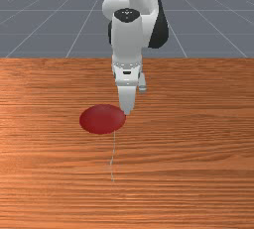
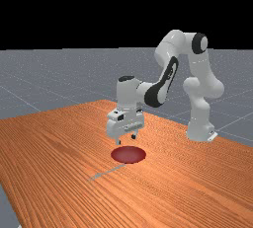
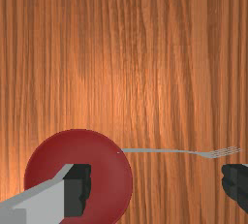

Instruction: Put the fork on the plate

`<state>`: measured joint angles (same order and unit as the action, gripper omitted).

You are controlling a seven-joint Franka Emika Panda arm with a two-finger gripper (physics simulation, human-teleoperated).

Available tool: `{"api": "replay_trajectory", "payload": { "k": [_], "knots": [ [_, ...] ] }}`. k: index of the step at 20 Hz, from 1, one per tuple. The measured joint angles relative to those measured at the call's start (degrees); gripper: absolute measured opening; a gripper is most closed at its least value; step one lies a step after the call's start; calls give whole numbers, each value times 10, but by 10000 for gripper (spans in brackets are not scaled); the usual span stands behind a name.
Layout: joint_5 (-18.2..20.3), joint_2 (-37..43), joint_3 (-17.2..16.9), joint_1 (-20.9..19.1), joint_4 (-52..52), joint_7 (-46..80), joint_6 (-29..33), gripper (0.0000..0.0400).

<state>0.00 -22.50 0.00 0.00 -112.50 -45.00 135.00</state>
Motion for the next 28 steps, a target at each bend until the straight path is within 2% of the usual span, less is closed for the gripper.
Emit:
{"api": "replay_trajectory", "payload": {
  "k": [1, 2, 3, 5, 6, 7, 8, 9, 11, 13, 15, 20, 23, 24, 25, 26, 28],
  "knots": [
    [0, 0, 0, 0, 0, 0, 0, 249],
    [3, 1, -2, 1, -1, 11, -2, 308],
    [6, 2, -4, 0, -2, 18, -3, 344],
    [8, 3, -5, -1, -3, 25, -4, 379],
    [22, 35, -24, -2, -41, 84, -25, 232],
    [38, 57, -46, -13, -59, 150, -48, 142],
    [56, 68, -66, -24, -64, 225, -69, 87],
    [77, 73, -81, -30, -65, 309, -86, 53],
    [128, 75, -102, -32, -65, 486, -110, 20],
    [171, 77, -112, -32, -68, 601, -117, 7],
    [191, 77, -115, -33, -71, 641, -117, 3],
    [209, 80, -114, -33, -72, 663, -113, 0],
    [241, 50, -107, -38, -49, 663, -92, 0],
    [246, 25, -105, -38, -25, 663, -72, 157],
    [247, -6, -105, -36, 8, 666, -44, 252],
    [248, -40, -105, -33, 39, 672, -11, 310],
    [252, -110, -104, -19, 86, 687, 85, 367]
  ]
}}
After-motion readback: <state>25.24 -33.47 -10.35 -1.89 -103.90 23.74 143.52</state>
